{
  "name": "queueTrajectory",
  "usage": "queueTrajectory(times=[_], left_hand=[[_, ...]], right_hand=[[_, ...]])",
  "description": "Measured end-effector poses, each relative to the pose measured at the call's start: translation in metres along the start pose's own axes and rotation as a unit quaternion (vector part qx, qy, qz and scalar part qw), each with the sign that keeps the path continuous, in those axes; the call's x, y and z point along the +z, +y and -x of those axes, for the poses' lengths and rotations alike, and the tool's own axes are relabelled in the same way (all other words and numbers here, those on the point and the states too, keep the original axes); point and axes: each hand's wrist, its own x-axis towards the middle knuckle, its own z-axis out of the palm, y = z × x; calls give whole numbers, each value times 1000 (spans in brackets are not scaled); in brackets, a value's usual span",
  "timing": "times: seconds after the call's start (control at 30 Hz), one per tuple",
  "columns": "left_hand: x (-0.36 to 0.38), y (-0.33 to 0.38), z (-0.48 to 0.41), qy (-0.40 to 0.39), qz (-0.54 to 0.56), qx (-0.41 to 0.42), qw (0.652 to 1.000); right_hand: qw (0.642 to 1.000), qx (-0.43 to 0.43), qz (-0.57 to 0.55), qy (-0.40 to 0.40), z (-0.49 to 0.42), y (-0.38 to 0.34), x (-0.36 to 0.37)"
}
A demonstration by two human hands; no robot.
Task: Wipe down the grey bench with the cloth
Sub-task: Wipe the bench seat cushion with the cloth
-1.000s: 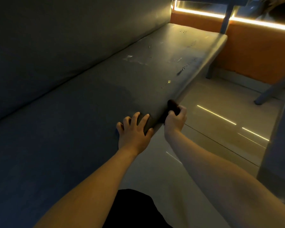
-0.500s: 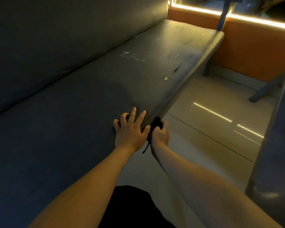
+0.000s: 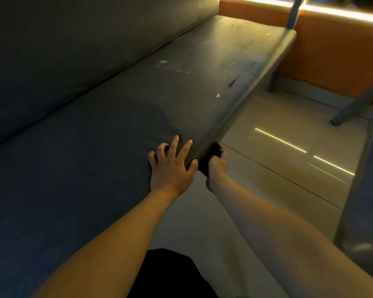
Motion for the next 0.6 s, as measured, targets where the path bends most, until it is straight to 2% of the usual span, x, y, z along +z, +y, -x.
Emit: queueTrajectory(times=[0.1, 0.27, 0.43, 0.5, 0.6], left_hand=[[-2, 1, 2, -8, 4, 1, 1000], [-8, 1, 1, -28, 11, 5, 1000], [-14, -6, 1, -53, 57, 22, 997], [-17, -6, 1, -52, 85, 17, 995], [-26, -6, -2, -37, 172, -18, 984]], right_hand=[[999, -18, 35, 19, 13, 8, -2], [982, -91, 154, 58, 34, 0, -7], [953, -220, 182, 98, 31, -37, 3], [925, -269, 257, 71, 27, -52, 8], [840, -316, 440, -31, 35, -65, 21]])
